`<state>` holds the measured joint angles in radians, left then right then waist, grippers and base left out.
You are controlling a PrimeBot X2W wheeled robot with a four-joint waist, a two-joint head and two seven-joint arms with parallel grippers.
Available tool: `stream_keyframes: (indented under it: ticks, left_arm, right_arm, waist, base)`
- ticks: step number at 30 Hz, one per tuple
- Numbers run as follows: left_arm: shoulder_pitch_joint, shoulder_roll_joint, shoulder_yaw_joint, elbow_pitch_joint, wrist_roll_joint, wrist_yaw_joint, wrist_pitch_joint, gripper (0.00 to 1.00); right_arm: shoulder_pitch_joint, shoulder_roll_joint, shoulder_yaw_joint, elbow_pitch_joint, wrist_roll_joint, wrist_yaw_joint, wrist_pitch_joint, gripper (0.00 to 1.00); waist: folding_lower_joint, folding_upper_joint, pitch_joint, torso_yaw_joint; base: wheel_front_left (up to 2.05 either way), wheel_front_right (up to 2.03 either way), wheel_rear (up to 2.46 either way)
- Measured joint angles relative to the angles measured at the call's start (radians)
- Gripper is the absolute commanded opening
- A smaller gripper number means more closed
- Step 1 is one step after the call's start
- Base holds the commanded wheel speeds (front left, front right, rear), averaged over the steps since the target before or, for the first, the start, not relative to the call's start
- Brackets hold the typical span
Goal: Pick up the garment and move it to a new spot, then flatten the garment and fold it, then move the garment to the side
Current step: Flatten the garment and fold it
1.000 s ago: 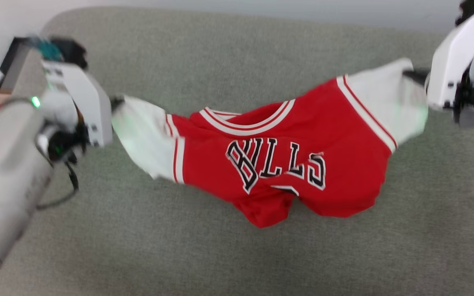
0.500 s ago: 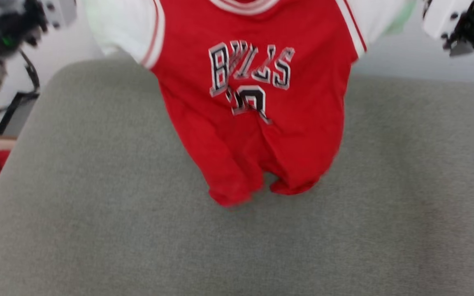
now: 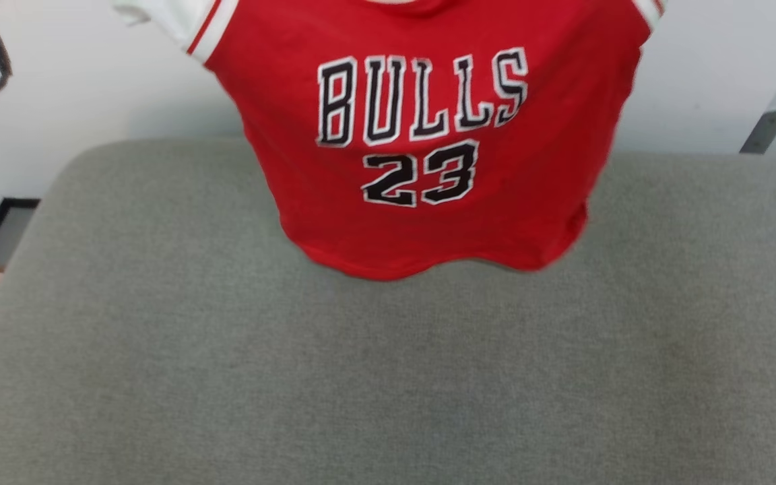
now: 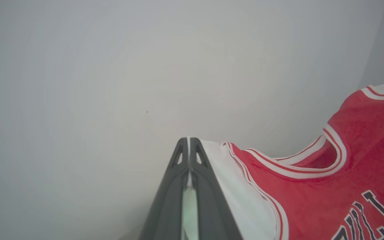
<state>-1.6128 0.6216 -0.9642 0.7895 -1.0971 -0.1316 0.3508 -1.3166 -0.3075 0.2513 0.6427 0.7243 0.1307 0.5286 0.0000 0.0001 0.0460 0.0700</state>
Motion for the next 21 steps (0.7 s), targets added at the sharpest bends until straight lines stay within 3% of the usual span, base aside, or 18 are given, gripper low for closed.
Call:
stream_keyframes:
  ticks: [5,8,13,17,21]
  left_arm:
    - [-0.059,0.011,-0.005,-0.011,0.000,0.000,0.000,0.00]
    - [-0.097,0.001,-0.009,0.002,0.025,0.000,-0.026,0.00]
    - [-0.173,-0.084,0.001,0.075,0.101,0.036,-0.230,0.00]
    - [-0.290,-0.141,0.027,0.128,0.157,0.041,-0.437,0.00]
    - [-0.415,-0.159,0.040,0.120,0.205,0.021,-0.581,0.00]
  right_arm:
    - [-0.071,-0.020,-0.008,0.000,-0.018,0.000,-0.008,0.00]
    - [-0.123,-0.022,-0.001,0.011,-0.070,0.000,-0.070,0.00]
    - [-0.220,-0.011,0.043,0.096,-0.258,0.000,-0.389,0.00]
    - [-0.334,-0.015,0.040,0.187,-0.420,0.001,-0.668,0.00]
    - [-0.466,-0.062,0.053,0.205,-0.615,0.001,-0.779,0.00]
  waist:
    - [0.0000,0.0000,0.058,-0.012]
    - [0.0000,0.0000,0.114,-0.019]
    - [0.0001,0.0000,0.228,-0.029]
    - [0.0001,0.0000,0.322,-0.035]
    - [0.0000,-0.0001,0.419,-0.035]
  base:
    - [0.00,0.00,0.00]
    - [0.00,0.00,0.00]
    - [0.00,0.00,0.00]
    - [0.00,0.00,0.00]
    - [0.00,0.00,0.00]
